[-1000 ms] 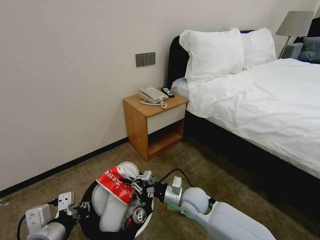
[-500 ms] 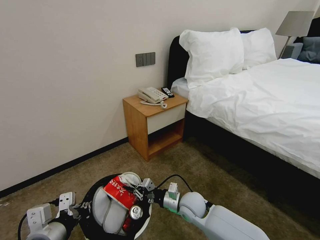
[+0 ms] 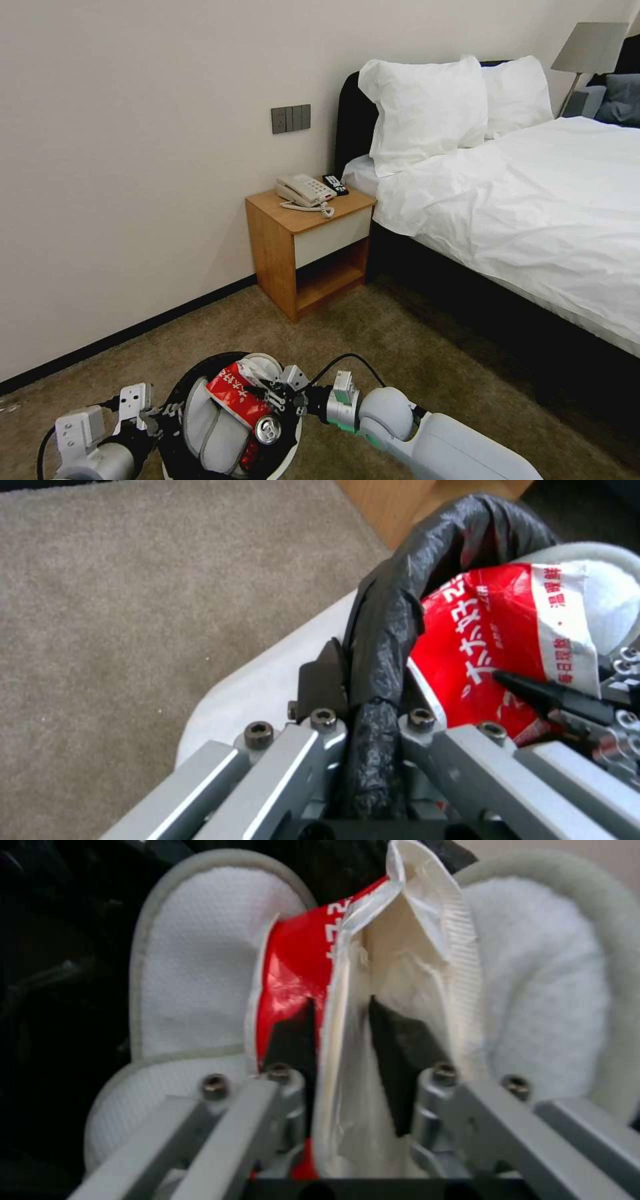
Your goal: Pick up the trash bin, then pick up the garbage from the floor and place it into the trash bin.
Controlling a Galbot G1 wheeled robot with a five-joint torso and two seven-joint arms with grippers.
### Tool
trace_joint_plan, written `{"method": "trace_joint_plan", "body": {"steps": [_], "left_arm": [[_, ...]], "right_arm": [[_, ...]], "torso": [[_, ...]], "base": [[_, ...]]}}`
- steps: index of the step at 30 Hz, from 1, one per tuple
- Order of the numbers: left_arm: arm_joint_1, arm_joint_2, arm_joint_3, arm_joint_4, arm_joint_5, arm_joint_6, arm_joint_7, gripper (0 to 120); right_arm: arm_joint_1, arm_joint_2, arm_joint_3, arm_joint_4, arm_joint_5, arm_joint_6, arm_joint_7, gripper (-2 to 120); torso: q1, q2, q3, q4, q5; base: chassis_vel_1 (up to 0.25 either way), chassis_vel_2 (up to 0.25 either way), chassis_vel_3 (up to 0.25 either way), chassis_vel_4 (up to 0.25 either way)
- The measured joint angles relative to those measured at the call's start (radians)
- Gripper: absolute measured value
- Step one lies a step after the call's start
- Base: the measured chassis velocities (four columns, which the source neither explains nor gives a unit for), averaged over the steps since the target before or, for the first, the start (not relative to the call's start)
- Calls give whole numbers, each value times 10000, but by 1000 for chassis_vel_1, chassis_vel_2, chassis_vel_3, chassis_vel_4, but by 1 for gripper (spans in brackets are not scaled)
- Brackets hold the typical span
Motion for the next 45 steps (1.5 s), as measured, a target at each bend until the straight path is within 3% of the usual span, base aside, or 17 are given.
{"method": "trace_joint_plan", "body": {"steps": [6, 8, 15, 18, 35, 45], "left_arm": [[28, 15, -28, 0, -17, -3, 4, 2], [26, 18, -37, 9, -32, -6, 10, 2], [35, 22, -37, 21, -49, -15, 35, 2], [40, 21, -32, 20, -54, -20, 40, 2], [104, 37, -114, 36, -59, -18, 18, 2], [176, 3, -259, 62, -170, -7, 2, 2]], "right_arm": [[11, -80, 29, 290, -29, 247, 23, 47], [-6, -161, 29, 505, -95, 527, 26, 61], [-29, -283, 103, 786, -121, 914, 26, 79], [-55, -374, 218, 1026, -152, 1173, 26, 95], [-157, -1122, 883, 2324, -186, 1726, -93, 100], [-786, -1367, 2542, 2725, -227, 1908, -291, 100]], "torso": [[0, 0, 0, 0, 0], [0, 0, 0, 0, 0], [0, 2, 0, 0, 0], [0, 1, -1, 0, 0], [0, 1, 0, 0, 1], [0, 1, 0, 1, 1]], "base": [[0, 0, 0, 0], [0, 0, 0, 0], [0, 0, 0, 0], [0, 0, 0, 0], [0, 0, 0, 0], [0, 0, 0, 0]]}}
